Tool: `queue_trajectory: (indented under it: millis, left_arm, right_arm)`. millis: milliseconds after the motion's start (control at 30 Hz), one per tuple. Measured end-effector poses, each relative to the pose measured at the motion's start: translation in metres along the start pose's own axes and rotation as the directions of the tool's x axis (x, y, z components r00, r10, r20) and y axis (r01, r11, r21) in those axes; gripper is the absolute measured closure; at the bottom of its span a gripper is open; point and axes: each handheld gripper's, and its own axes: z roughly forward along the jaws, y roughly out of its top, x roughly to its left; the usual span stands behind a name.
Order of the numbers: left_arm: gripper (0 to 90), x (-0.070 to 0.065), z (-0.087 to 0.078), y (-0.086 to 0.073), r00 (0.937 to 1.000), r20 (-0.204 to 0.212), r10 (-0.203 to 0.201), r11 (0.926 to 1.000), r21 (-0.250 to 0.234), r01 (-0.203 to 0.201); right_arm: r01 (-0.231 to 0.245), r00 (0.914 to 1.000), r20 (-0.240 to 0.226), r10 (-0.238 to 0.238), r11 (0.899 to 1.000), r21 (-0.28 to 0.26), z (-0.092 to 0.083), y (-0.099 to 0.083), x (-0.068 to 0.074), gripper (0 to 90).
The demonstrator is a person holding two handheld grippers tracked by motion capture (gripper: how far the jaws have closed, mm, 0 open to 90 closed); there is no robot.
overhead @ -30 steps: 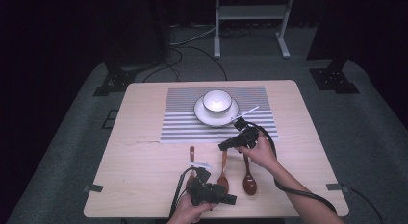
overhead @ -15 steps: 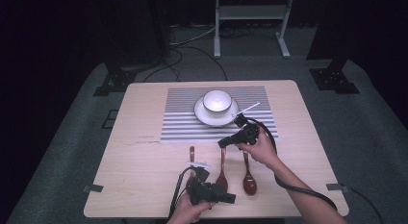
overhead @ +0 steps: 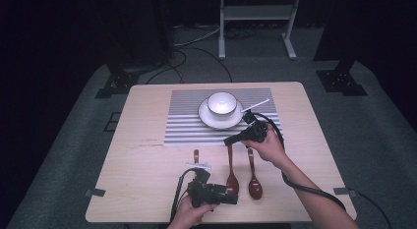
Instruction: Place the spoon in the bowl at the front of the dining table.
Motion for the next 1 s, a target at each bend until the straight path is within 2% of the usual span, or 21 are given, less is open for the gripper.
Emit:
queue_trajectory:
  millis: [267,533,1000]
  left_arm:
    - [5.5,0.001,-0.005,0.001,0.9999,-0.009,0.006,0.9999,-0.012,-0.006]
    - [5.5,0.001,-0.007,0.001,0.9998,-0.020,0.009,0.9998,-0.015,-0.009]
    - [5.4,0.002,-0.007,0.001,0.9996,-0.024,0.012,0.9999,-0.009,-0.012]
  right_arm:
    - [-0.013,0.9999,0.006,0.013,1.000,-0.022,-0.010,0.007,-0.001,83.4]
    - [-0.011,0.9989,0.045,0.014,0.998,-0.062,-0.022,0.020,0.000,83.4]
    - [-0.053,0.9943,0.084,0.065,0.989,-0.141,-0.036,0.039,-0.005,83.4]
